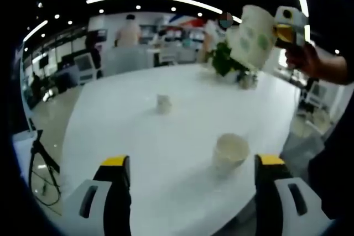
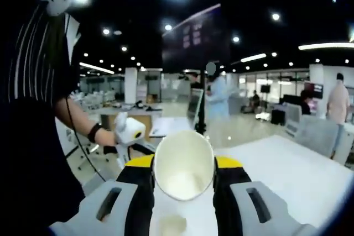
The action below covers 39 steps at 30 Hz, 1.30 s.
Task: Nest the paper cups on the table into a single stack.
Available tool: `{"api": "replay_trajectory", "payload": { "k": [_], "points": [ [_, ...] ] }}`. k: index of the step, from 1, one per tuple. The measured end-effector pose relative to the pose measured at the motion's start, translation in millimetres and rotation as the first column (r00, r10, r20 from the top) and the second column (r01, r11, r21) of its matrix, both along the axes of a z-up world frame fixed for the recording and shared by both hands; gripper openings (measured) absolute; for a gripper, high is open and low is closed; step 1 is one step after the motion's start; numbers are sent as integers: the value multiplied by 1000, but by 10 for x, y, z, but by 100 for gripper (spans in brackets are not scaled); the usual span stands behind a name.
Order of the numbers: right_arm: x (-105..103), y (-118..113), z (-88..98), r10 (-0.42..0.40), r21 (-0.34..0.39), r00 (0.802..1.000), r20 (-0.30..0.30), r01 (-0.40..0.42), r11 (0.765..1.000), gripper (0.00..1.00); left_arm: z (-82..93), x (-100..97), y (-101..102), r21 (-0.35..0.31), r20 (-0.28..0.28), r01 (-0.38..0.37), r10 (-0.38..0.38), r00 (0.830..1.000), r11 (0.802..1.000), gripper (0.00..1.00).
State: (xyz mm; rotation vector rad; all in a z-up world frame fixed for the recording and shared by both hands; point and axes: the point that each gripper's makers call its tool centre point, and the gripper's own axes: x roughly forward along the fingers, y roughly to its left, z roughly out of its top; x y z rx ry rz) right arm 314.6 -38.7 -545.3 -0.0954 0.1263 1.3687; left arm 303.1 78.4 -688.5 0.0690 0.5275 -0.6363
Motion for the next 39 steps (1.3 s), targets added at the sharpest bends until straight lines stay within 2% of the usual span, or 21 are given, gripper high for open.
{"api": "replay_trajectory", "payload": {
  "k": [1, 9, 12, 14, 20, 28, 33, 39],
  "points": [
    [-24, 20, -46, 7, 14, 1000, -20, -7, 1000, 37, 9, -1, -4, 0, 3, 1, -1, 1000, 1000, 92],
    [-33, 88, -413, -3, -24, 998, -67, 2, 1000, 37, -20, -24, 4, 5, -4, -1, 1, 1000, 1000, 92],
    [-63, 104, -632, -9, -49, 995, -95, 4, 999, 37, -40, -42, 14, 5, -10, -5, 5, 1000, 1000, 92],
    [-67, 98, -768, -16, -88, 997, -74, 10, 996, 37, -52, -54, 21, 4, -14, -8, 8, 1000, 1000, 91],
    [-65, 118, -1147, -44, -124, 992, -116, 29, 992, 37, -70, -65, 39, 5, -20, -11, 11, 1000, 1000, 91],
    [-57, 148, -1419, -67, -144, 986, -153, 44, 989, 37, -81, -55, 57, 7, -26, -14, 14, 1000, 1000, 91],
    [-86, 166, -1641, -78, -185, 983, -168, 47, 982, 37, -109, -62, 55, 7, -35, -12, 12, 999, 1000, 90],
    [-95, 182, -1777, -85, -229, 986, -142, 51, 972, 38, -126, -56, 56, 3, -40, -11, 11, 999, 1000, 89]
  ]
}}
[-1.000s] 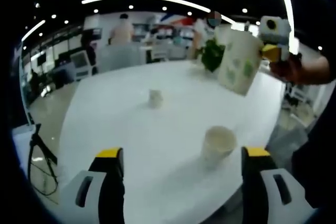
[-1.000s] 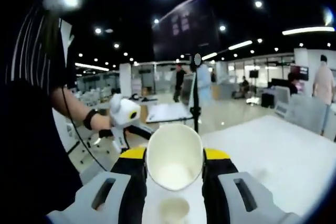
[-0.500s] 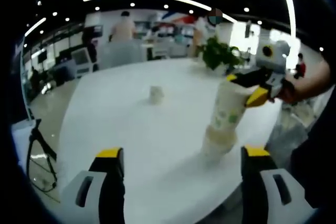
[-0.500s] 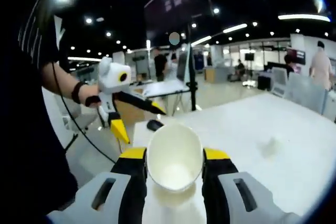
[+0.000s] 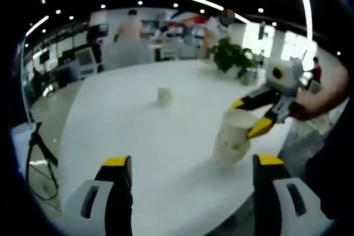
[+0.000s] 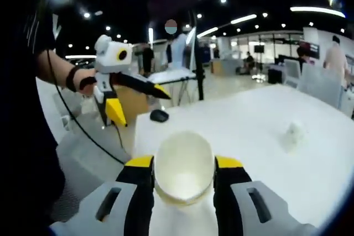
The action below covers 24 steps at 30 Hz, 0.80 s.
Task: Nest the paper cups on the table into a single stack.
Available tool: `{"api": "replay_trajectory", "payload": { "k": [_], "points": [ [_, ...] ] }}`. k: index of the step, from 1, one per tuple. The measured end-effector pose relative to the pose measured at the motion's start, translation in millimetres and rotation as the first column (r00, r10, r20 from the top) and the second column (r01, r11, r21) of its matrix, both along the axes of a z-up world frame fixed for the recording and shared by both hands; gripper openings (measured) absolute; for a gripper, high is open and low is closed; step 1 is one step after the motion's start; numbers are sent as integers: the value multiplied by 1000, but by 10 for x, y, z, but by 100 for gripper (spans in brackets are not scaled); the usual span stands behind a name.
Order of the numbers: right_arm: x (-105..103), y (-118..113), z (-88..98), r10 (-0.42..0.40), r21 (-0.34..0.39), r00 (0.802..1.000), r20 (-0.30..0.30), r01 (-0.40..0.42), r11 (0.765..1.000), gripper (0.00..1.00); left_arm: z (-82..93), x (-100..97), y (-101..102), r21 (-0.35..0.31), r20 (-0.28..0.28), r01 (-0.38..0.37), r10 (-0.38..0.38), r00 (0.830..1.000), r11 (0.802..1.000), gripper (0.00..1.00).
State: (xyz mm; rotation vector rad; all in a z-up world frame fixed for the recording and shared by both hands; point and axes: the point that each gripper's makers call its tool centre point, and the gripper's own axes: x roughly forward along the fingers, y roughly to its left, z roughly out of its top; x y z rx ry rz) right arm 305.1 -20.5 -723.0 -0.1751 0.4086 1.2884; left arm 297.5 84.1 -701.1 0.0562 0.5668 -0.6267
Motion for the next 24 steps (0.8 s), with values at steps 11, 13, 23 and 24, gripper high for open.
{"api": "replay_trajectory", "payload": {
  "k": [11, 13, 23, 24],
  "points": [
    [-18, 7, -173, 3, -38, 1000, 2, -3, 999, 42, -13, -11, -27, -1, -13, 4, -4, 1000, 1000, 89],
    [-18, 2, -190, -1, -43, 1000, -2, 1, 999, 43, -10, -10, -28, -1, -13, 3, -3, 1000, 1000, 89],
    [7, -2, -292, 7, -60, 1000, -1, -7, 998, 45, -35, -6, -27, 1, -18, 7, -7, 1000, 1000, 88],
    [11, -8, -307, 7, -64, 1000, -2, -7, 998, 45, -38, -7, -22, 1, -18, 6, -6, 1000, 1000, 88]
  ]
}}
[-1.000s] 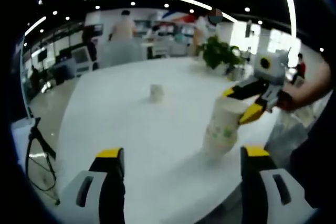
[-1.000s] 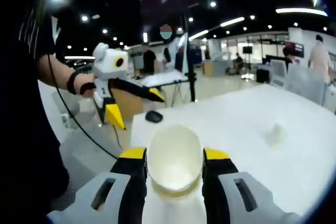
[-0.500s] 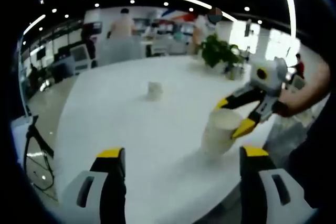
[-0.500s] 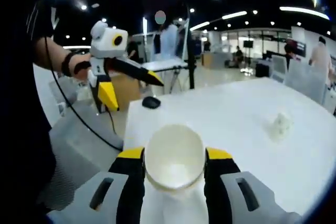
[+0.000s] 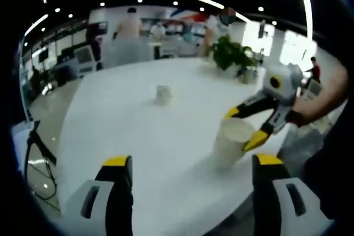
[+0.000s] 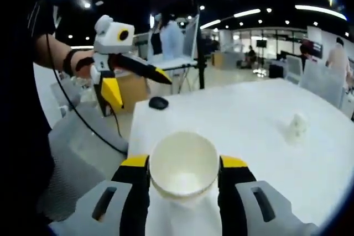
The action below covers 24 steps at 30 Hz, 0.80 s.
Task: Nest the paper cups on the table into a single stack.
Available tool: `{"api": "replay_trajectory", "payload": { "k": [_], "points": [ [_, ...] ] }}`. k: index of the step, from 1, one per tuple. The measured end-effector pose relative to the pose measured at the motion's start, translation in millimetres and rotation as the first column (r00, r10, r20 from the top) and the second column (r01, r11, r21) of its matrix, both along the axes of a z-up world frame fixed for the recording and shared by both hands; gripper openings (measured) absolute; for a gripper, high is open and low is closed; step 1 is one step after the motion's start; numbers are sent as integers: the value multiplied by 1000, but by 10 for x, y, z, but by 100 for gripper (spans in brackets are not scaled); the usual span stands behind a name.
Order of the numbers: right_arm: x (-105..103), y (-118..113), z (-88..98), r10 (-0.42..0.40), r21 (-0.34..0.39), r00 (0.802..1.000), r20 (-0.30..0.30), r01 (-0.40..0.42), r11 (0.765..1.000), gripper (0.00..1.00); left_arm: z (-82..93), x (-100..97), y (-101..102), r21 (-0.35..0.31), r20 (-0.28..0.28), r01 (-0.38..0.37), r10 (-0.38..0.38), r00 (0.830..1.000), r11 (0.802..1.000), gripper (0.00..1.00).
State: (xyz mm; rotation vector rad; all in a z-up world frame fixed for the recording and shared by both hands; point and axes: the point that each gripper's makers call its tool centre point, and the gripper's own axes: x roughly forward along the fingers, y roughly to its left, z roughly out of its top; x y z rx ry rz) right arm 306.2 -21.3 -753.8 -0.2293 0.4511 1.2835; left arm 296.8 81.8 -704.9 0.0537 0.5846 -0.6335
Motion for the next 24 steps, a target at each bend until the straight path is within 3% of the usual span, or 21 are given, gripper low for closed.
{"api": "replay_trajectory", "payload": {
  "k": [14, 24],
  "points": [
    [-29, -18, -142, -10, -26, 1000, -24, 10, 1000, 53, -4, -12, -23, 1, -9, 5, -5, 1000, 1000, 88],
    [-51, -30, -98, -18, -11, 999, -43, 17, 1000, 54, -4, 7, -5, 4, -6, 5, -5, 1000, 1000, 88]
  ]
}}
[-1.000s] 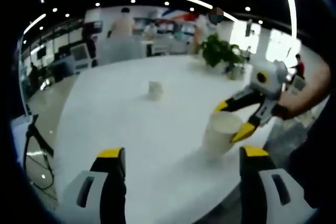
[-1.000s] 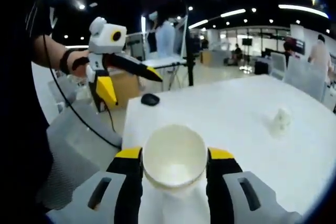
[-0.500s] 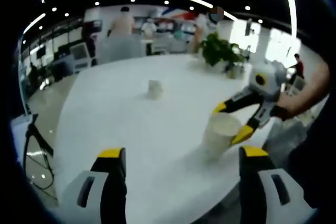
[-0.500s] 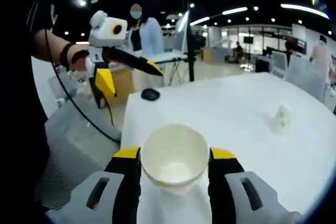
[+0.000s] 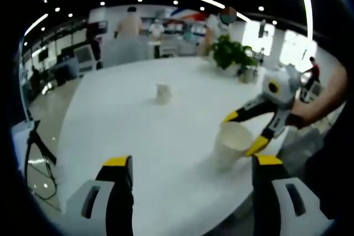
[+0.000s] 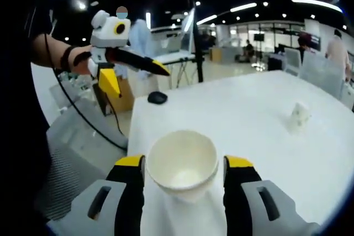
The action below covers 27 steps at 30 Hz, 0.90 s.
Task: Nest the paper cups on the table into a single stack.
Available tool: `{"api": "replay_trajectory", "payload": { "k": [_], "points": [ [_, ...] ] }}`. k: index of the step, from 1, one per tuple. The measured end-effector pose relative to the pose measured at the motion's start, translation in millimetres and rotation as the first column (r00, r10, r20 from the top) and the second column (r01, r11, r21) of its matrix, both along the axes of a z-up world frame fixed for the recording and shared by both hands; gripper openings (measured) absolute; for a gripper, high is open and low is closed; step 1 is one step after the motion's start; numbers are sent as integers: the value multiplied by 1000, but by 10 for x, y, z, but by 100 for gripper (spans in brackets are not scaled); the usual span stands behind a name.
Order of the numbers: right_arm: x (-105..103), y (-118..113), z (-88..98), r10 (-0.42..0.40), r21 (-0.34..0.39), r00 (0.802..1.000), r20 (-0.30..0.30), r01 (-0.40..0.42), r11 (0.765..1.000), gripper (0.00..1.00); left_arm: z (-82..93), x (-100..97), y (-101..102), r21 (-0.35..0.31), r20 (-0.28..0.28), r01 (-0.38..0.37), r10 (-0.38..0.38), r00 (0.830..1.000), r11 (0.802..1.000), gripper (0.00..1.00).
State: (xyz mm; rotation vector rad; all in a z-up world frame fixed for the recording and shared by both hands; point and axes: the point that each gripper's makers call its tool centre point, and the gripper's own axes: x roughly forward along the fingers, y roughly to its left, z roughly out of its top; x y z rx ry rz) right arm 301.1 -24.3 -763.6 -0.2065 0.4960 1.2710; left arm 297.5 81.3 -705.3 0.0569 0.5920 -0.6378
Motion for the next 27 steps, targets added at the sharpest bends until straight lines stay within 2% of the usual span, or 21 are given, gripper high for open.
{"api": "replay_trajectory", "payload": {
  "k": [5, 12, 22, 27],
  "points": [
    [-11, -20, 47, -4, 7, 1000, 0, 4, 1000, 54, 22, 17, -13, -1, 4, 1, -1, 1000, 1000, 88],
    [-7, -66, 231, -21, 37, 999, 26, 20, 999, 58, 29, 38, -28, 6, 9, 9, -9, 1000, 1000, 88],
    [51, -193, 536, -103, 116, 994, 22, 100, 988, 65, 67, 59, -99, 8, 19, 28, -28, 999, 1000, 88],
    [79, -316, 706, -140, 140, 989, 43, 133, 981, 69, 93, 56, -104, 15, 21, 33, -34, 999, 999, 88]
  ]
}}
